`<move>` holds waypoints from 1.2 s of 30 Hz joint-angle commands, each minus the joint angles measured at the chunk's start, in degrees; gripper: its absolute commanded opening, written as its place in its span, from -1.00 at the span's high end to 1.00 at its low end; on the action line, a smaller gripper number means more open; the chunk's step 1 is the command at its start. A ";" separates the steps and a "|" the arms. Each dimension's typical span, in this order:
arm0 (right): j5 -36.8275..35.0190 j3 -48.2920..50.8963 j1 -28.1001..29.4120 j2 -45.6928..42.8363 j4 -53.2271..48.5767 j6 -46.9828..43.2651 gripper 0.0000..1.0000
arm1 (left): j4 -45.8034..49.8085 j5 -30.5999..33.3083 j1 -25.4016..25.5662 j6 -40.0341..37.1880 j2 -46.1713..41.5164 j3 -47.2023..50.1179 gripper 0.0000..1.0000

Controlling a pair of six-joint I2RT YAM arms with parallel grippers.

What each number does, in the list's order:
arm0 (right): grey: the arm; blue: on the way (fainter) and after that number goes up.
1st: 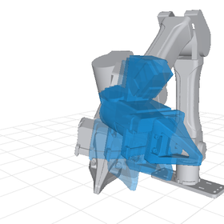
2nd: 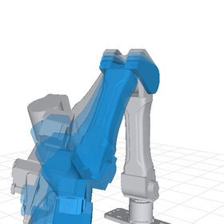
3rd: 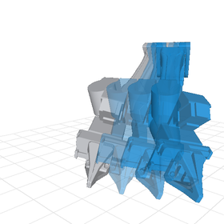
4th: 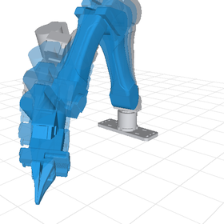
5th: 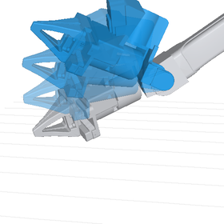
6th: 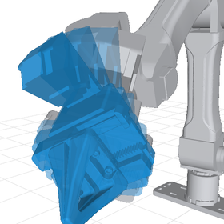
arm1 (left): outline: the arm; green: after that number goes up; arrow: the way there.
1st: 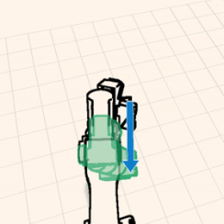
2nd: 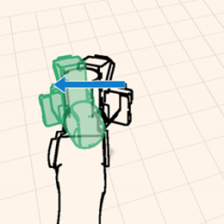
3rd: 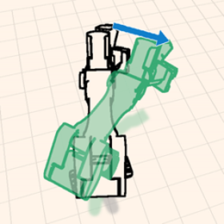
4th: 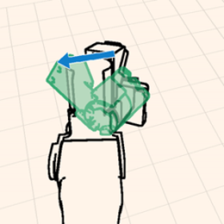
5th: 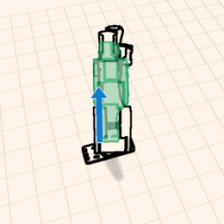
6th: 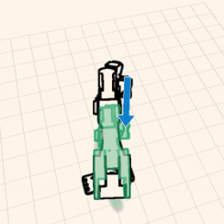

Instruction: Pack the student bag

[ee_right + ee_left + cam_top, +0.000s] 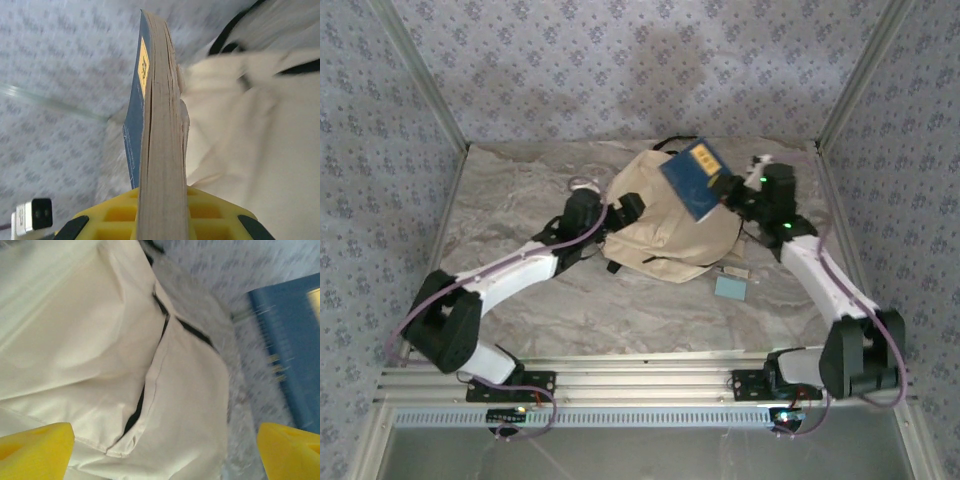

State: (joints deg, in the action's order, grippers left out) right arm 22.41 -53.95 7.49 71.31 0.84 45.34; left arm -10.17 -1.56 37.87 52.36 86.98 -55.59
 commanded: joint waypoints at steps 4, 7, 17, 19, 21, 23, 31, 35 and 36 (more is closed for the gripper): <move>0.51 4.91 -13.33 -9.78 -15.04 -8.80 1.00 | 22.75 3.12 4.67 -17.59 14.76 -20.90 -0.77; 1.84 6.75 -18.68 -12.56 -16.78 -10.71 1.00 | 33.94 2.97 5.96 -23.89 24.51 -33.18 -0.69; 9.45 13.35 -29.38 -16.13 -15.07 -8.54 1.00 | 57.31 12.80 7.73 -34.70 50.19 -65.36 -0.54; 10.15 13.64 -29.80 -16.12 -15.16 -8.76 1.00 | 59.99 14.22 7.92 -35.55 53.50 -69.10 -0.23; 10.55 13.64 -29.99 -16.12 -15.11 -8.81 1.00 | 61.14 16.26 7.92 -36.26 54.37 -69.91 0.29; 10.80 13.66 -29.99 -16.15 -14.92 -8.85 1.00 | 61.09 18.89 7.94 -37.71 53.22 -68.26 0.75; 11.58 15.22 -28.90 -15.21 -11.90 -7.25 1.00 | 53.24 21.58 2.54 -43.18 40.25 -46.47 0.99; 11.34 15.28 -26.51 -14.47 -11.01 -7.19 1.00 | 51.87 21.80 -0.77 -45.74 36.42 -39.88 0.57; 11.11 15.20 -25.82 -14.22 -10.80 -7.35 1.00 | 52.28 21.73 -1.22 -45.93 35.98 -39.61 0.28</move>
State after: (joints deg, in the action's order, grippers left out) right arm 32.21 -38.48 -19.84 56.77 -13.06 37.28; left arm 39.29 17.89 38.89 8.86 124.79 -97.73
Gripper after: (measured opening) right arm 0.150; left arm 0.239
